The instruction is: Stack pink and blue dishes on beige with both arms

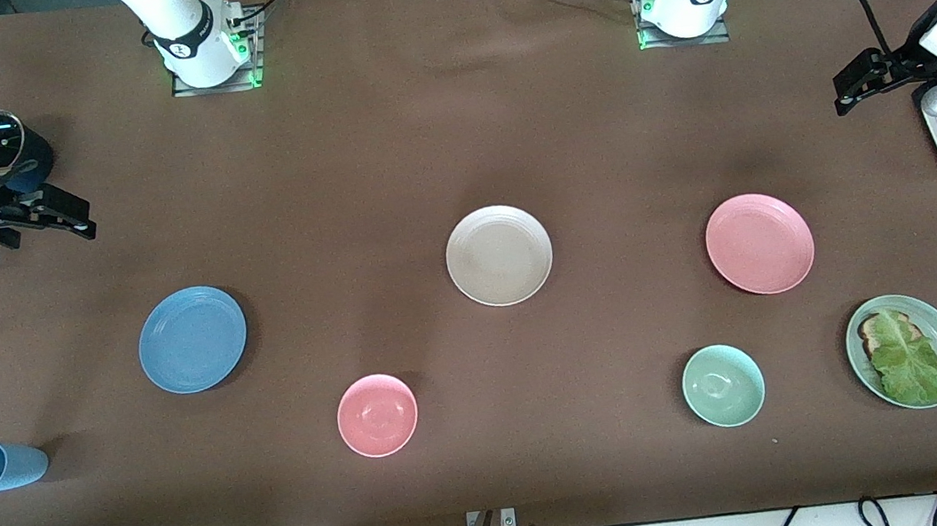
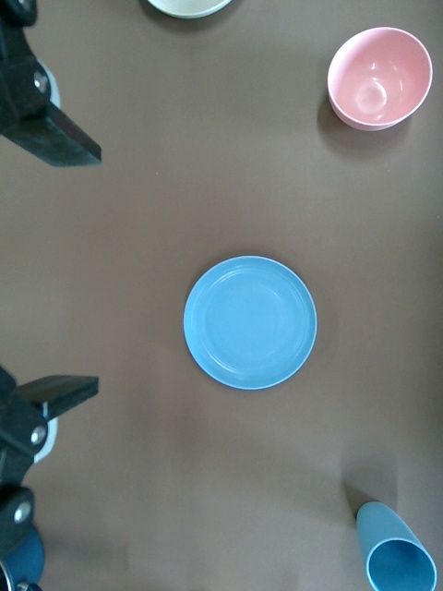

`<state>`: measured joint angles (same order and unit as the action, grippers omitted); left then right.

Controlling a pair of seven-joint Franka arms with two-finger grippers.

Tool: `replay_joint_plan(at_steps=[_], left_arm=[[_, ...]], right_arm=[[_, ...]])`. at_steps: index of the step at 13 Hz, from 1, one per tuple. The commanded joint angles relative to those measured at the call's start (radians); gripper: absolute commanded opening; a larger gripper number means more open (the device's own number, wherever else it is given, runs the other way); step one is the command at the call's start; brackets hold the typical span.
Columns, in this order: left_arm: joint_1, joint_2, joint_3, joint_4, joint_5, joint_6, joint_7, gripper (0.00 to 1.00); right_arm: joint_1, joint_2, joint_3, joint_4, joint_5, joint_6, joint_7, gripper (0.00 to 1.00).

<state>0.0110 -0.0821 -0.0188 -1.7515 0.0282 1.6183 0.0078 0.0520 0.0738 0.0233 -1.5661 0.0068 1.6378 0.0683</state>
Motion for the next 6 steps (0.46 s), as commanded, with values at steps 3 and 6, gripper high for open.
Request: replay_joint_plan(at_steps=[3, 6], left_arm=[[-0.003, -0.004, 0.002, -0.003, 0.01, 0.008, 0.001, 1.0], [-0.003, -0.004, 0.002, -0.003, 0.01, 0.008, 0.0, 1.0]], right_arm=[[-0.009, -0.029, 0.004, -0.028, 0.01, 0.005, 0.005, 1.0], [-0.011, -0.029, 0.003, -0.028, 0.01, 0.01, 0.005, 1.0]])
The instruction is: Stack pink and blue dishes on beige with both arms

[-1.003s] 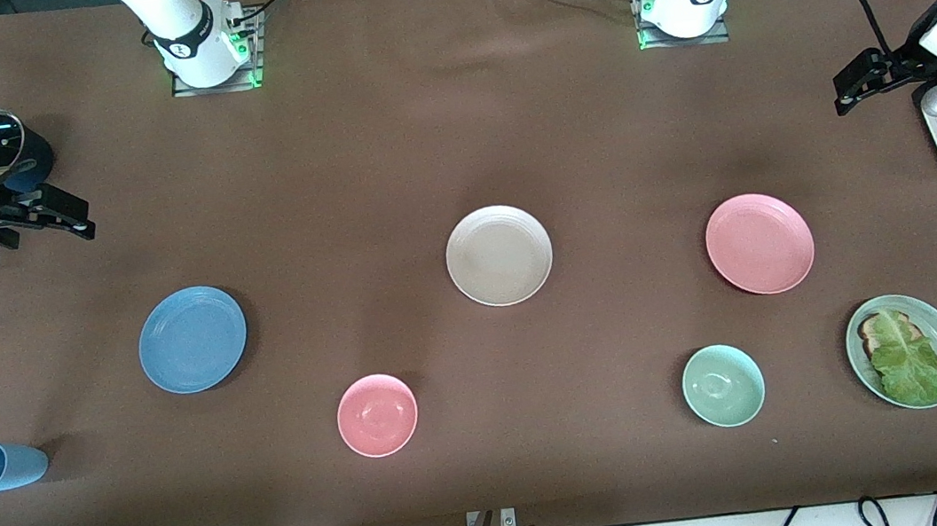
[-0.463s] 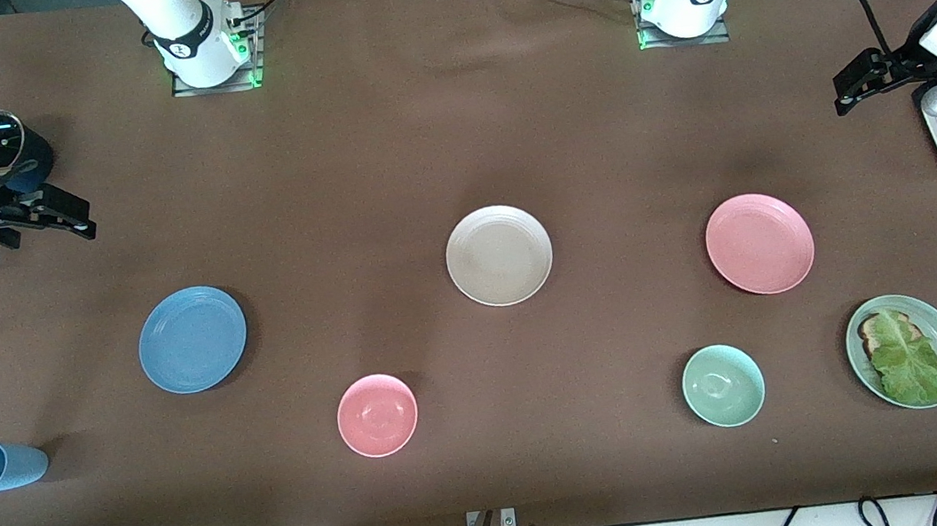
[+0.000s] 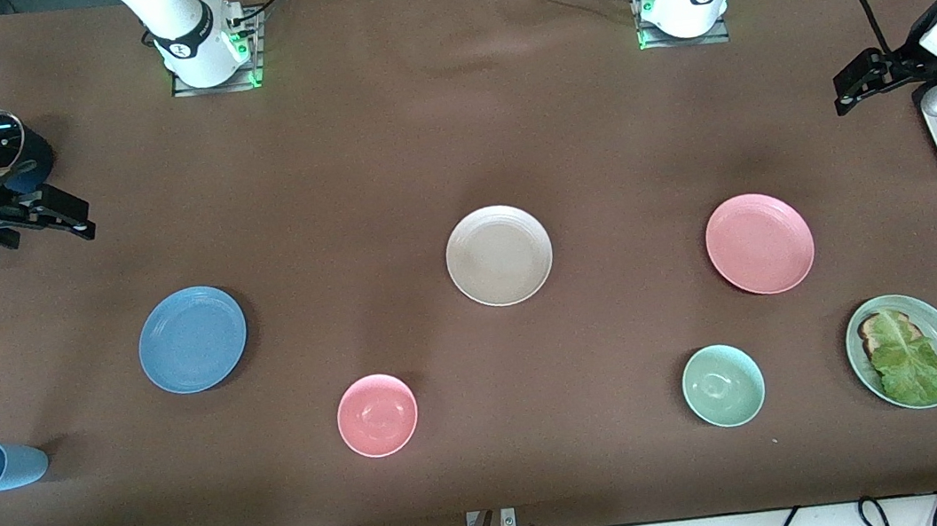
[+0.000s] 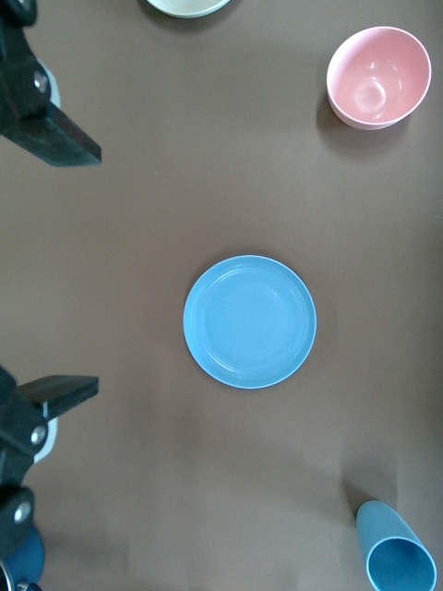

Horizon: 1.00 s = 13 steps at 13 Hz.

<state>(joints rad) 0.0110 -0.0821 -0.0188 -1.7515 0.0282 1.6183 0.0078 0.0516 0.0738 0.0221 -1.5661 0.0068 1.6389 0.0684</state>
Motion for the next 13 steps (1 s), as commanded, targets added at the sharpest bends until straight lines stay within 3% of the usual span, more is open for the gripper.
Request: replay_joint_plan(at_steps=[1, 13], left_arm=[[-0.003, -0.004, 0.0, -0.003, 0.01, 0.008, 0.0, 1.0], [-0.003, -0.004, 0.0, -0.003, 0.01, 0.008, 0.0, 1.0]], right_arm=[[-0.01, -0.028, 0.004, -0.028, 0.012, 0.009, 0.005, 1.0], [-0.009, -0.031, 0.013, -0.028, 0.01, 0.013, 0.005, 1.0]])
